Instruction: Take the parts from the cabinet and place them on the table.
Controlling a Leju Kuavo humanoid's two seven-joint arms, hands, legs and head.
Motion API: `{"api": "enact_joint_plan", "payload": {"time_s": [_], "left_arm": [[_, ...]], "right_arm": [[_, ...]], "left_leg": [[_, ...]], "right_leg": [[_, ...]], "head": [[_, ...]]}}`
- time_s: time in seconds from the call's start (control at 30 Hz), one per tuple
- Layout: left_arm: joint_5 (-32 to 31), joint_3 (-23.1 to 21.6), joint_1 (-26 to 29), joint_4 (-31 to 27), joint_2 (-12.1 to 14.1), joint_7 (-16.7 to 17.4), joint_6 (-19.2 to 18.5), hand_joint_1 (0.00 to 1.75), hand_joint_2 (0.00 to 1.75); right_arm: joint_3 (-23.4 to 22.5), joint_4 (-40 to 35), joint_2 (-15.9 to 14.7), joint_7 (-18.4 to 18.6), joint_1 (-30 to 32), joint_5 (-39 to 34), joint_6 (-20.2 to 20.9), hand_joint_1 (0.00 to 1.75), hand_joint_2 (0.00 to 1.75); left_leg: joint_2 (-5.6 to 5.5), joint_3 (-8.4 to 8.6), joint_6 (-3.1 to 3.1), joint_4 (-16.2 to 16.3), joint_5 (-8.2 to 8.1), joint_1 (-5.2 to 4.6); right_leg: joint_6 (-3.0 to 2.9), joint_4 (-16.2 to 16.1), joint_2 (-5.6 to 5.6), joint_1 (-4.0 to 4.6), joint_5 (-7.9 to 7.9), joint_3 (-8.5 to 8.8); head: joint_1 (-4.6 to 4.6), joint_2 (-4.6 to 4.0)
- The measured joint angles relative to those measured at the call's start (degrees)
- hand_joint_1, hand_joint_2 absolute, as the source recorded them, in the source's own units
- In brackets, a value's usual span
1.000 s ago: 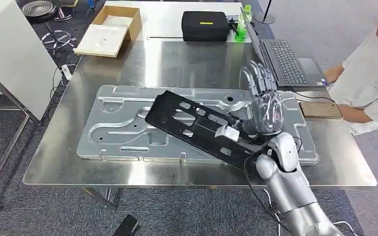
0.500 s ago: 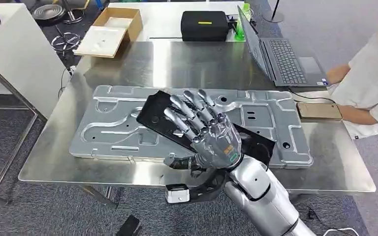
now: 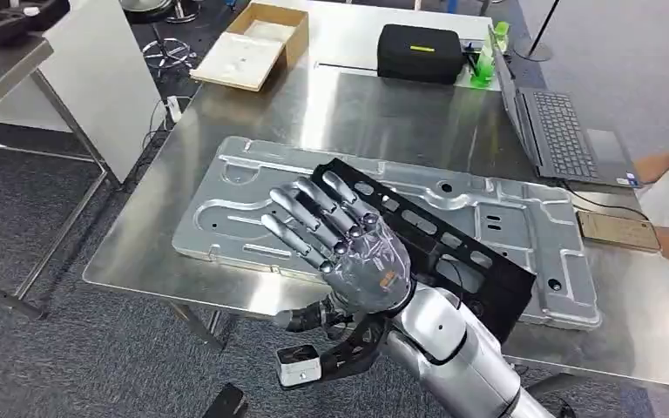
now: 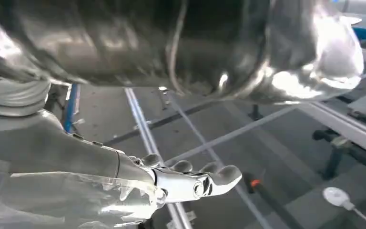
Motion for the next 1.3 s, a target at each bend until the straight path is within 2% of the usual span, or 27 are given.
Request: {"api": "enact_joint_plan", "payload": {"time_s": [0.03,0.1,0.13,0.17,0.2,0.3,0.33,0.4,0.43,0.5,0.53,0.57,0.63,0.67,0.7,0.83,0.87,0.9,0.93,1.0,1.03,1.07,1.13,1.17,1.2,1.23,1.3], "left_arm": [[0.13,0.02,0.18,0.0,0.0,0.05,0.02,0.0,0.0],[0.15,0.02,0.29,0.0,-0.04,0.04,0.13,0.0,0.0],[0.15,0.02,0.28,0.0,-0.13,0.04,0.15,0.0,0.0],[0.17,0.02,0.29,0.0,-0.22,0.04,0.15,0.0,0.0],[0.15,0.02,0.16,0.0,-0.31,0.07,0.15,0.0,0.0],[0.17,0.02,0.62,0.0,-0.33,0.07,0.31,0.0,0.0],[0.17,0.02,0.73,0.0,-0.31,0.05,0.31,0.0,0.0],[0.15,0.02,0.88,0.0,-0.31,0.02,0.33,0.0,0.0],[0.15,0.02,0.77,0.0,-0.31,0.02,0.33,0.0,0.0],[0.15,0.02,0.8,0.0,-0.31,0.02,0.33,0.0,0.0],[0.15,0.02,0.95,0.0,-0.28,0.02,0.33,0.0,0.0],[0.15,0.02,1.09,0.0,-0.28,0.05,0.33,0.0,0.0],[0.18,0.02,1.19,0.0,-0.26,0.02,0.35,0.0,0.0],[0.2,0.02,1.16,0.0,-0.24,0.02,0.37,0.0,0.0],[0.2,0.02,1.05,0.0,-0.24,0.02,0.39,0.0,0.0],[0.2,0.02,1.69,0.0,-0.11,0.02,0.39,0.0,0.0],[0.2,0.02,1.86,0.0,-0.11,0.0,0.37,0.0,0.0],[0.17,0.04,1.82,0.0,-0.11,0.02,0.39,0.0,0.0],[0.13,0.02,1.68,0.0,-0.11,0.05,0.37,0.0,0.0],[-0.19,0.02,1.77,0.0,-0.09,0.24,0.39,0.0,0.0],[-0.42,0.02,1.91,0.0,-0.02,0.44,0.39,0.0,0.0],[-0.55,0.02,2.05,0.0,0.13,0.5,0.46,0.0,0.0],[-0.7,0.0,2.08,0.0,0.26,0.66,0.74,0.0,0.0],[-0.72,0.0,1.96,0.0,0.31,0.66,0.9,0.0,0.0],[-0.79,-0.02,1.89,0.0,0.31,0.66,0.98,0.0,0.0],[-0.98,-0.02,1.51,0.0,0.41,0.72,0.98,0.0,0.0],[-1.22,-0.04,1.22,0.0,0.57,0.96,0.99,0.0,0.0]], "right_arm": [[0.22,0.0,0.0,0.13,0.0,0.13,0.0,0.0,0.0],[0.51,0.0,-0.02,0.31,-0.03,0.26,0.0,0.0,0.0],[0.57,-0.02,0.0,0.31,-0.06,0.29,0.0,0.0,0.0],[0.66,0.0,-0.02,0.35,-0.11,0.35,0.0,0.0,0.0],[0.75,-0.02,-0.02,0.42,-0.08,0.4,0.0,0.0,0.0],[1.05,-0.02,-0.04,1.1,-0.16,1.21,0.0,0.0,0.0],[1.19,-0.02,-0.02,1.34,-0.21,1.34,0.0,0.0,0.0],[1.49,-0.04,-0.02,1.88,-0.37,1.6,0.0,0.0,0.0],[1.51,-0.02,-0.02,2.08,-0.35,1.8,0.0,0.0,0.0],[1.64,0.0,-0.09,2.12,-0.21,2.01,0.0,0.0,0.0],[1.71,0.0,-0.09,2.16,-0.21,2.03,0.0,0.0,0.0],[1.78,0.0,-0.09,2.17,-0.22,2.04,0.0,0.0,0.0],[2.02,0.0,-0.07,2.19,-0.23,2.14,0.0,0.0,0.0],[2.12,0.0,-0.04,2.19,-0.23,2.19,0.0,0.0,0.0],[2.15,0.0,-0.04,2.21,-0.22,2.21,0.0,0.0,0.0],[2.48,-0.02,0.22,2.23,-0.16,2.23,0.0,0.0,0.0],[2.5,-0.04,0.31,2.21,-0.14,2.21,0.0,0.0,0.0],[2.5,-0.11,0.35,2.23,-0.13,2.23,-0.02,0.0,0.0],[2.5,-0.13,0.33,2.23,-0.05,2.28,-0.02,0.0,0.0],[2.5,0.0,0.28,2.23,0.72,2.38,-0.02,0.0,0.0],[2.52,0.0,0.28,2.17,1.14,2.43,-0.02,0.0,0.0],[2.52,0.0,0.28,2.17,1.36,2.56,-0.02,0.0,0.0],[2.52,0.0,0.31,2.06,1.43,2.84,-0.02,0.0,0.0],[2.52,-0.02,0.37,1.95,1.48,2.89,-0.02,0.0,0.0],[2.52,0.0,0.39,1.82,1.65,2.89,-0.02,0.0,0.0],[2.52,-0.06,0.46,1.69,1.94,2.93,-0.02,0.0,0.0],[2.54,-0.02,0.57,1.44,2.46,3.08,-0.04,0.0,0.0]], "left_leg": [[-0.58,0.0,-0.04,0.02,0.03,0.01],[-2.19,0.07,-0.17,0.15,0.07,0.04],[-2.96,0.07,-0.36,0.28,0.02,0.07],[-3.5,-0.04,-0.56,0.33,0.0,0.2],[-4.06,-0.46,-1.07,0.69,0.01,-0.14],[-5.9,-0.76,-2.45,-0.07,0.58,0.56],[-6.49,-0.96,-2.82,-0.12,0.58,0.32],[-1.47,-2.6,-2.83,3.84,-2.15,0.14],[-0.12,-4.81,-2.95,8.47,-4.57,0.2],[0.73,-8.37,-3.13,15.95,-7.47,0.28],[0.88,-8.75,-3.18,16.89,-7.23,0.27],[1.02,-7.83,-3.14,15.32,-5.86,0.27],[2.01,-2.71,-2.78,6.23,-1.25,0.23],[4.18,-0.13,-2.42,1.5,-0.18,0.03],[5.53,0.35,-2.05,0.52,-0.9,-0.79],[2.83,-0.01,-0.83,-0.04,-0.2,-0.46],[2.33,0.22,-0.56,-0.39,0.17,-0.15],[1.86,0.16,-0.27,-0.49,0.34,-0.05],[1.38,0.0,-0.06,-0.49,0.45,-0.05],[0.03,-0.19,0.05,-0.44,0.53,-0.1],[-0.72,-0.22,0.03,-0.36,0.54,-0.1],[-1.45,-0.22,0.02,-0.27,0.54,-0.09],[-3.06,-0.21,-0.11,0.05,0.46,-0.08],[-3.74,-0.24,-0.24,0.19,0.41,-0.06],[-4.24,-0.47,-0.46,0.2,0.48,0.04],[-4.97,-0.89,-1.02,0.58,0.5,-0.14],[-6.34,-1.24,-1.95,0.05,0.96,0.6]], "right_leg": [[0.1,0.31,0.01,-0.1,0.74,-0.2],[0.06,-6.56,0.44,-0.49,5.49,3.16],[-0.02,-11.94,1.78,-0.75,8.13,5.77],[-0.19,-15.47,4.42,-1.01,8.42,7.28],[-0.25,-16.64,5.6,-1.09,8.05,7.81],[-0.89,-16.51,3.9,-0.45,8.15,7.84],[-1.41,-17.27,3.18,-1.08,8.49,8.12],[-2.33,-17.88,1.5,-0.89,8.69,8.6],[-2.54,-17.85,0.51,-0.66,8.64,8.58],[-2.77,-17.75,-1.27,-0.31,8.48,8.52],[-2.77,-17.65,-2.04,-0.23,8.41,8.47],[-2.72,-17.53,-2.76,-0.2,8.28,8.46],[-2.51,-17.2,-4.14,-0.17,7.93,8.62],[-2.31,-17.04,-4.73,-0.04,7.74,8.79],[-1.96,-16.87,-5.13,0.48,7.53,8.72],[-0.99,-17.11,-7.13,0.56,7.47,9.2],[-0.51,-16.36,-5.04,0.02,6.74,9.03],[-0.36,-14.33,-2.54,-0.06,4.97,8.08],[-0.22,-10.28,-0.98,-0.19,2.55,6.24],[0.02,-1.74,-0.01,-0.29,-0.91,2.15],[0.09,0.02,0.03,-0.33,-0.8,1.21],[0.08,-1.09,0.04,-0.38,0.7,1.63],[-0.16,-9.11,0.73,-0.58,5.8,5.34],[-0.38,-14.14,2.99,-0.82,8.19,7.7],[-0.66,-15.82,6.42,-1.1,7.19,8.47],[-0.52,-16.91,6.88,-1.09,7.49,8.44],[-0.77,-16.67,5.44,-0.47,7.52,8.53]], "head": [[0.0,0.0],[0.0,0.0],[0.0,0.0],[0.0,0.0],[-0.04,0.0],[-0.02,0.0],[-0.02,0.0],[-0.37,0.0],[-0.37,0.0],[-0.37,0.0],[-0.37,0.0],[-0.37,0.0],[-0.37,0.0],[-0.37,0.0],[-0.37,0.0],[-0.33,0.0],[-0.33,0.0],[-0.31,0.0],[-0.31,0.0],[-0.31,0.0],[-0.33,0.0],[-0.31,0.0],[-0.31,0.0],[-0.31,0.0],[-0.33,0.0],[-0.33,0.0],[-0.31,0.0]]}}
